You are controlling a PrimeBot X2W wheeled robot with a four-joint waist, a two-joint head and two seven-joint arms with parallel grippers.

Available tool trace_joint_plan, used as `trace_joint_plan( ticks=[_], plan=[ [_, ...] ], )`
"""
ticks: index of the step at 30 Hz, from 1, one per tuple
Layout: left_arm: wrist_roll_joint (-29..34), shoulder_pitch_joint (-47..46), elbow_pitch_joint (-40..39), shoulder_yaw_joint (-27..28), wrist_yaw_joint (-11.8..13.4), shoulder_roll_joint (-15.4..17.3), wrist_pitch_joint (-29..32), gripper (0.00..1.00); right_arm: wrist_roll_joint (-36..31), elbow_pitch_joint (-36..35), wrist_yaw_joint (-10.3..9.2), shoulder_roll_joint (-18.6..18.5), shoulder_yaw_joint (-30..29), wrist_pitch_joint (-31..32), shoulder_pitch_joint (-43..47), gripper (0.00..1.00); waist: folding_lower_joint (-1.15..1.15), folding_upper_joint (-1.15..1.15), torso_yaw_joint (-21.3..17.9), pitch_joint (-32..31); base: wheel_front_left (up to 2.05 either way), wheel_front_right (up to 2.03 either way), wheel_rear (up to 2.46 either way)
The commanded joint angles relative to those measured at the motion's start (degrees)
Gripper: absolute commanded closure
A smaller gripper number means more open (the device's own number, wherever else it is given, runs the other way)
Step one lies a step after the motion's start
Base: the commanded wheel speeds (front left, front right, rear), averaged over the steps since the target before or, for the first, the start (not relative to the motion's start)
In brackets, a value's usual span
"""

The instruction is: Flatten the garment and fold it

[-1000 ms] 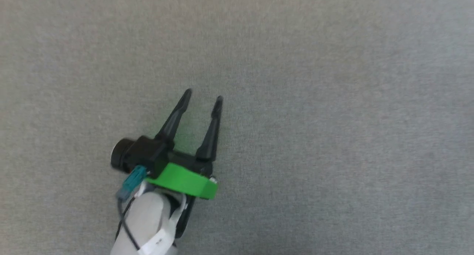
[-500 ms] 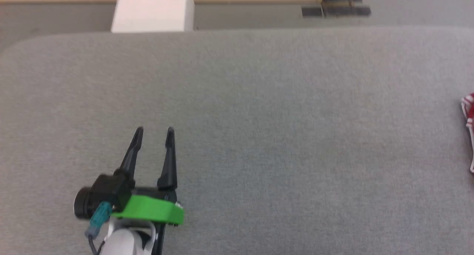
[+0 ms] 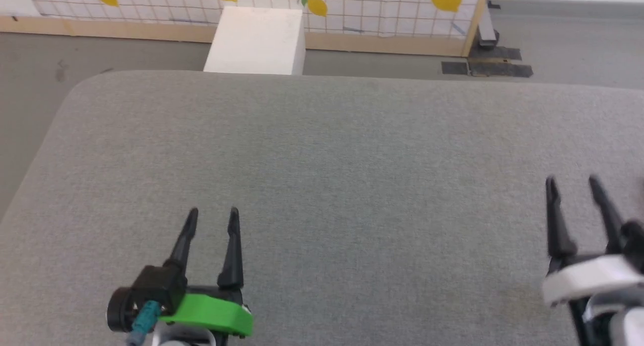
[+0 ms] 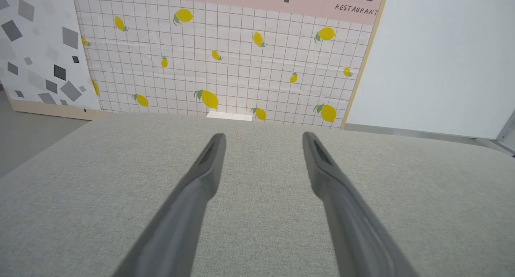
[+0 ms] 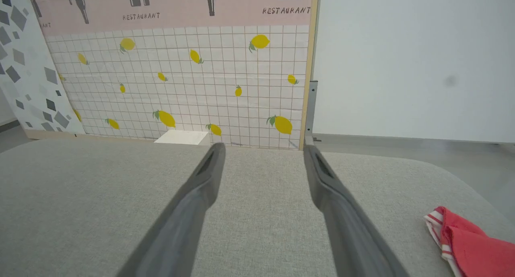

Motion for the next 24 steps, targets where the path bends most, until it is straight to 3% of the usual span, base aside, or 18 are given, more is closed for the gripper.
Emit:
trace_joint_plan(
  ticks=[1, 8, 19, 20, 24],
  plan=[
    [0.18, 0.84, 0.43, -0.26, 0.29, 0.25, -0.10, 0.00, -0.76, 0.44, -0.10, 0.53, 0.33, -0.78, 1.54, 0.00, 0.00, 0.00, 0.61, -0.45, 0.00, 0.00, 0.00],
    [0.31, 1.11, 2.01, -1.00, 0.86, 0.25, -0.10, 0.00, -1.34, 2.10, -0.10, 2.45, 0.67, -2.76, 4.15, 0.00, 0.00, 0.00, 0.91, -0.77, 0.00, 0.00, 0.00],
    [-0.51, 1.02, 2.38, -1.00, 1.11, 0.25, -0.10, 0.00, -2.15, 3.26, -0.10, 2.37, 1.50, -2.45, 3.83, 0.00, 0.00, 0.00, 0.70, -0.60, 0.00, 0.00, 0.00],
    [-0.14, 0.19, 2.38, -0.93, 0.86, -0.01, 0.03, 1.00, -1.76, 3.10, 0.00, 2.21, 1.46, -2.38, 3.71, 1.00, 0.00, 0.00, 0.71, -0.65, 0.00, 0.00, 0.00],
    [-0.07, 0.15, 2.37, -0.86, 0.87, -0.03, 0.13, 1.00, -1.80, 3.05, 0.00, 2.18, 1.47, -2.31, 3.71, 1.00, 0.00, 0.00, 0.68, -0.68, 0.00, 0.00, 0.00]
  ],
)
